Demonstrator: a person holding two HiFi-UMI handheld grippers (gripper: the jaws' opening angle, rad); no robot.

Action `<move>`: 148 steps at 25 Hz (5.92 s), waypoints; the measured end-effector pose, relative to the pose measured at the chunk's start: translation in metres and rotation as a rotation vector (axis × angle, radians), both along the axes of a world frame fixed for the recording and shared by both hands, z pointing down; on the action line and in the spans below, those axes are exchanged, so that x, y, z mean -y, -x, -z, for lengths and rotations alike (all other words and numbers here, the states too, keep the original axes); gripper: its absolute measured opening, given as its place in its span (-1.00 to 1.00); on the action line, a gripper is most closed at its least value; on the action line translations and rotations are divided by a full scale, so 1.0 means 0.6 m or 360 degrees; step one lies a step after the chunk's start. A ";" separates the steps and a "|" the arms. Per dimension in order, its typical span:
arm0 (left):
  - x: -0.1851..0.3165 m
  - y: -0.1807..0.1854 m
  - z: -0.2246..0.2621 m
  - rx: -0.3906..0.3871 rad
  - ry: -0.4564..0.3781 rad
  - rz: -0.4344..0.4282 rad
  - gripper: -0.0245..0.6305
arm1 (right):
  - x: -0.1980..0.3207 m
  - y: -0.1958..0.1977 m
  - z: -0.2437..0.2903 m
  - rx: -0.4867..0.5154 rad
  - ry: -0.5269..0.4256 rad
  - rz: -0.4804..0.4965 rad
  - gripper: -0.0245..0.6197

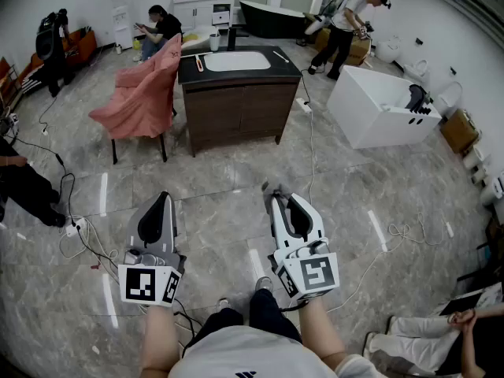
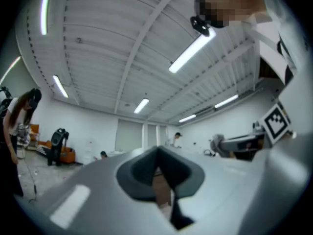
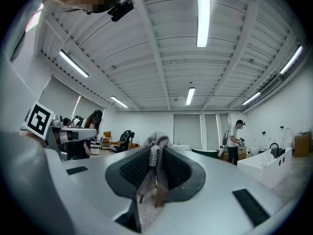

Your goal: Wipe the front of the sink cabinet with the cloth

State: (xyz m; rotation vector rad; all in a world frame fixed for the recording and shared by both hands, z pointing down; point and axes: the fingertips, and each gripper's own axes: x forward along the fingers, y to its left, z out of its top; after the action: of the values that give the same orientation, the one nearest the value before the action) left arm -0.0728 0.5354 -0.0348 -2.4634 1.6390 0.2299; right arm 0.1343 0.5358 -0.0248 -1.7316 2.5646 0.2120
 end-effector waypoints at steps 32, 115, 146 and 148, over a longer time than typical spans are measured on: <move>0.108 0.008 0.016 0.0012 -0.0082 -0.0036 -0.91 | 0.112 0.021 0.027 -0.0043 -0.0102 0.0030 -0.72; 1.175 0.172 -0.071 -0.0023 0.0105 -0.0112 -0.91 | 1.179 0.225 -0.124 -0.0013 0.0330 0.0009 -0.72; 1.224 0.186 -0.401 -0.0061 0.0242 0.0073 -0.91 | 1.343 0.406 -0.592 -0.0283 0.0763 0.0357 -0.74; 1.224 0.179 -0.432 -0.0048 0.0229 0.0092 -0.91 | 1.358 0.409 -0.618 -0.0287 0.0747 0.0354 -0.73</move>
State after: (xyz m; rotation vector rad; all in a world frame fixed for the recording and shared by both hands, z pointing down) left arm -0.1801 -0.1990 0.2243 -2.5219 1.7957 0.1465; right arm -0.1113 -0.2788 0.3458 -1.5802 3.1059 -0.2777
